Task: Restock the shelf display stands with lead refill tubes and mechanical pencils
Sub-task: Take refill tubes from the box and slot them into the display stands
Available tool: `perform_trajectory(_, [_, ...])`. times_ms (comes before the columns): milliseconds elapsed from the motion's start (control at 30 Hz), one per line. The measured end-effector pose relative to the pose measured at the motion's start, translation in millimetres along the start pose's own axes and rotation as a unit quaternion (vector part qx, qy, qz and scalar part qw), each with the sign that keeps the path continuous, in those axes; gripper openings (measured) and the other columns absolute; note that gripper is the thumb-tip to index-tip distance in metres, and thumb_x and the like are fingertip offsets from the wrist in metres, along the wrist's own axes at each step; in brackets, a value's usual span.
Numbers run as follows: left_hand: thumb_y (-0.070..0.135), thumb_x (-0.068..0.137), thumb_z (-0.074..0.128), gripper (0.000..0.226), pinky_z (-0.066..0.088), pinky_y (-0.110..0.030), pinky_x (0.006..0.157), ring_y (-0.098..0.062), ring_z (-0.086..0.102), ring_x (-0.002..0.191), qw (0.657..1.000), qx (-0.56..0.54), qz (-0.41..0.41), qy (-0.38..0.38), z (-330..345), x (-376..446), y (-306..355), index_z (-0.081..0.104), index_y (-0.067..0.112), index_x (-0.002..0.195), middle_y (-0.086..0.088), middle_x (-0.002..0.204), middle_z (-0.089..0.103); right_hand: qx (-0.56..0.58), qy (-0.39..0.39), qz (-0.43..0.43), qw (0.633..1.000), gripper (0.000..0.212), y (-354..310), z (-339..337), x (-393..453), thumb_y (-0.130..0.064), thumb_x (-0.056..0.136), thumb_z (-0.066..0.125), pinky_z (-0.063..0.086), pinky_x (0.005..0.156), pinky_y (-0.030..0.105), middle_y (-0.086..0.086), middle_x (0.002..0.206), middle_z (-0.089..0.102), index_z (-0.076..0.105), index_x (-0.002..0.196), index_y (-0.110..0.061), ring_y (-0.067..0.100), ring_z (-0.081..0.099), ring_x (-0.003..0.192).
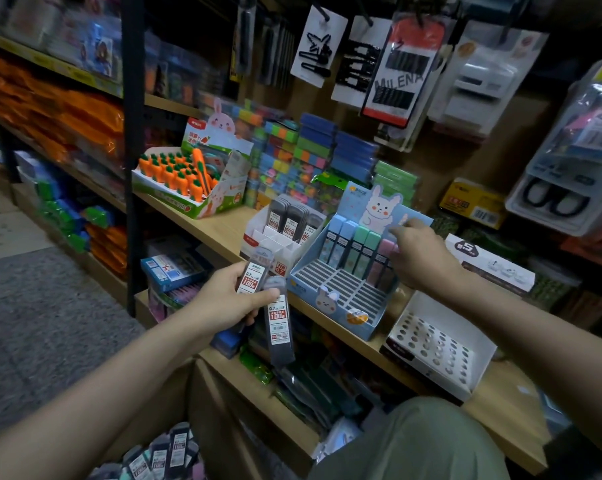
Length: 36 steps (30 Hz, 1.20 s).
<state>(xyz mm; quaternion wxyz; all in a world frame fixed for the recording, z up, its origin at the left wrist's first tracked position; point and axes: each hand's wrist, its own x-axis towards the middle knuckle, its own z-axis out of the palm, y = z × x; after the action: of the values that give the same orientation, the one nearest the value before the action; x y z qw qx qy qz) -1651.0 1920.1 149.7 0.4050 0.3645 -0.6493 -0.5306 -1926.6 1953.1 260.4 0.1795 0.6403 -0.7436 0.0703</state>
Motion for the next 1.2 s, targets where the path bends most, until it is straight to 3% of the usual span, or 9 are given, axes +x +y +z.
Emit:
perform_trajectory(100, [0.019, 0.086, 0.072, 0.014, 0.045, -0.027, 0.051, -0.014, 0.055, 0.053, 1.000, -0.012, 0.009, 0.001, -2, 0, 4, 0.066, 0.015, 0.098, 0.001, 0.061, 0.064, 0.222, -0.065, -0.075, 0.970, 0.042, -39, -7, -30, -0.038, 0.088, 0.067, 0.046, 0.066, 0.010, -0.014, 0.098, 0.064, 0.058, 0.127, -0.024, -0.005, 0.062, 0.081])
perform_trajectory(167, [0.020, 0.086, 0.072, 0.014, 0.044, -0.031, 0.053, -0.017, 0.054, 0.054, 1.000, -0.029, 0.011, -0.005, -1, 0, 7, 0.066, 0.015, 0.098, -0.003, 0.061, 0.060, 0.316, -0.154, -0.086, 0.932, 0.057, -70, -4, -50, -0.048, 0.082, 0.070, 0.051, 0.065, 0.013, -0.016, 0.091, 0.068, 0.048, 0.133, -0.035, -0.010, 0.064, 0.078])
perform_trajectory(367, [0.019, 0.087, 0.070, 0.017, 0.044, -0.021, 0.046, -0.011, 0.056, 0.054, 0.997, -0.069, 0.014, 0.009, -1, -7, 12, 0.063, 0.016, 0.102, 0.002, 0.062, 0.061, 0.427, -0.116, -0.061, 0.895, 0.055, -106, 11, -59, -0.018, 0.082, 0.077, 0.059, 0.078, 0.036, -0.002, 0.079, 0.067, 0.051, 0.127, -0.036, 0.013, 0.070, 0.073])
perform_trajectory(467, [0.023, 0.088, 0.069, 0.026, 0.050, -0.023, 0.059, -0.010, 0.060, 0.065, 0.991, -0.128, -0.038, 0.007, -6, -11, 13, 0.060, 0.018, 0.111, 0.004, 0.072, 0.064, 0.448, -0.090, -0.025, 0.889, 0.045, -99, 3, -54, -0.014, 0.081, 0.077, 0.060, 0.076, 0.044, 0.001, 0.086, 0.067, 0.056, 0.116, -0.033, 0.019, 0.072, 0.073])
perform_trajectory(633, [0.029, 0.073, 0.082, 0.062, 0.053, -0.042, 0.094, -0.022, 0.065, 0.107, 0.980, -0.169, -0.069, -0.082, -4, -20, 18, 0.052, 0.024, 0.127, -0.002, 0.113, 0.071, 0.575, -0.103, 0.006, 0.812, 0.046, -103, -11, -51, -0.001, 0.079, 0.076, 0.062, 0.065, 0.042, 0.016, 0.100, 0.064, 0.057, 0.111, -0.028, 0.028, 0.073, 0.074])
perform_trajectory(800, [0.007, 0.090, 0.065, 0.057, 0.052, -0.036, 0.096, -0.014, 0.062, 0.116, 0.983, -0.129, -0.028, -0.131, 7, -24, 24, 0.042, 0.030, 0.137, 0.001, 0.125, 0.066, 0.502, -0.046, -0.056, 0.862, 0.046, -112, 1, -52, -0.013, 0.074, 0.083, 0.060, 0.076, 0.036, 0.000, 0.085, 0.070, 0.059, 0.107, -0.035, 0.011, 0.070, 0.075])
perform_trajectory(933, [0.003, 0.096, 0.054, 0.054, 0.046, -0.038, 0.103, -0.012, 0.055, 0.121, 0.991, -0.069, 0.001, -0.111, 7, -22, 26, 0.039, 0.029, 0.140, 0.003, 0.131, 0.060, 0.480, -0.016, -0.071, 0.874, 0.046, -112, 8, -49, -0.021, 0.071, 0.086, 0.053, 0.063, 0.014, -0.010, 0.077, 0.069, 0.059, 0.103, -0.041, 0.000, 0.066, 0.068])
perform_trajectory(1033, [0.002, 0.097, 0.052, 0.048, 0.051, -0.038, 0.097, -0.012, 0.057, 0.105, 0.992, -0.059, -0.004, -0.113, 8, -22, 26, 0.041, 0.025, 0.137, -0.006, 0.120, 0.060, 0.442, -0.002, -0.078, 0.893, 0.044, -112, 9, -46, -0.027, 0.068, 0.087, 0.047, 0.058, 0.006, -0.014, 0.081, 0.066, 0.061, 0.101, -0.040, -0.005, 0.065, 0.069])
perform_trajectory(1200, [0.006, 0.098, 0.049, 0.051, 0.054, -0.024, 0.082, -0.008, 0.057, 0.087, 0.991, -0.022, -0.019, -0.133, 3, -17, 23, 0.034, 0.033, 0.140, -0.001, 0.100, 0.058, 0.436, -0.058, -0.110, 0.891, 0.038, -113, -1, -29, -0.034, 0.083, 0.075, 0.058, 0.076, 0.024, -0.015, 0.098, 0.069, 0.064, 0.119, -0.032, 0.000, 0.068, 0.082])
